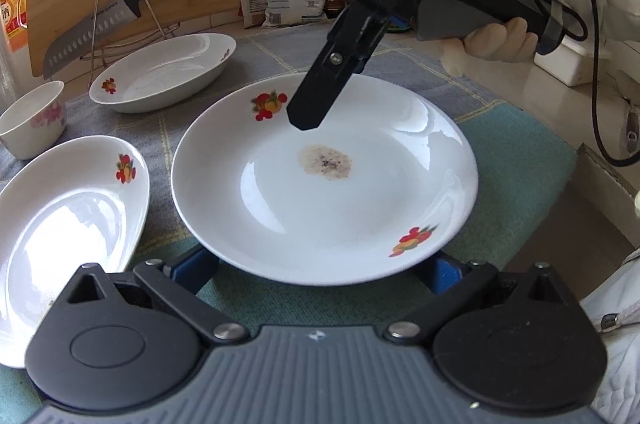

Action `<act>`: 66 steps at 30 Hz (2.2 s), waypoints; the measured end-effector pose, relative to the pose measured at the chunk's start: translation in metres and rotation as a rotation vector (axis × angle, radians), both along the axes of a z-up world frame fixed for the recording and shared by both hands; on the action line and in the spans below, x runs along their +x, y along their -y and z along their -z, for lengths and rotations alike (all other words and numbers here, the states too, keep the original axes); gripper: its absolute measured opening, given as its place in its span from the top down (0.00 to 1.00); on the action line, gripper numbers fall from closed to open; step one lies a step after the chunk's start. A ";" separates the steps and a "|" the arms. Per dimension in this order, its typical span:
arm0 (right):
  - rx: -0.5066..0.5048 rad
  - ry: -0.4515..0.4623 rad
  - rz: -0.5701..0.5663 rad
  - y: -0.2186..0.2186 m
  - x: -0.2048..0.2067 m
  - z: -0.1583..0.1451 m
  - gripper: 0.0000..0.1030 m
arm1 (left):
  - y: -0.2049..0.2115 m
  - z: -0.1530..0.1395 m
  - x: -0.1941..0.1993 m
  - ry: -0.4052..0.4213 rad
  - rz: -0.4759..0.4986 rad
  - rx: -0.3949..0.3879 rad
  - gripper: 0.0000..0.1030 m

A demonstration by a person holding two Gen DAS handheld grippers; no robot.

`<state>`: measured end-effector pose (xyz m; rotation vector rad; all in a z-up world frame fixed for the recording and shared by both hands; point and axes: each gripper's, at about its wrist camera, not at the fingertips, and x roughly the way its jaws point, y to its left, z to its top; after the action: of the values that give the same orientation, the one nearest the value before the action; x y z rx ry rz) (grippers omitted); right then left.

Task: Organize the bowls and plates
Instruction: 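Lift the stained plate with the right gripper and carry it toward the green jar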

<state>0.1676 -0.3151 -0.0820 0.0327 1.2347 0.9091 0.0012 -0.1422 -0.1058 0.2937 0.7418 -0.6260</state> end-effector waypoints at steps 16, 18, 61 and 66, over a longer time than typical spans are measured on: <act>-0.004 -0.016 0.036 0.005 0.000 -0.003 0.00 | 0.002 -0.005 0.006 -0.031 0.019 -0.009 0.01; -0.005 -0.012 0.046 0.009 0.000 -0.005 0.00 | 0.004 -0.007 0.007 -0.028 0.026 -0.006 0.01; -0.047 0.103 0.321 0.143 0.025 -0.019 0.00 | 0.113 -0.007 0.098 0.038 0.234 0.015 0.01; -0.057 0.108 0.333 0.150 0.030 -0.015 0.00 | 0.120 -0.003 0.105 0.031 0.241 0.022 0.01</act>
<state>0.1977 -0.4646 -0.0669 0.1379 1.1128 0.5789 0.1067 -0.2626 -0.1027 0.4160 0.6890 -0.8393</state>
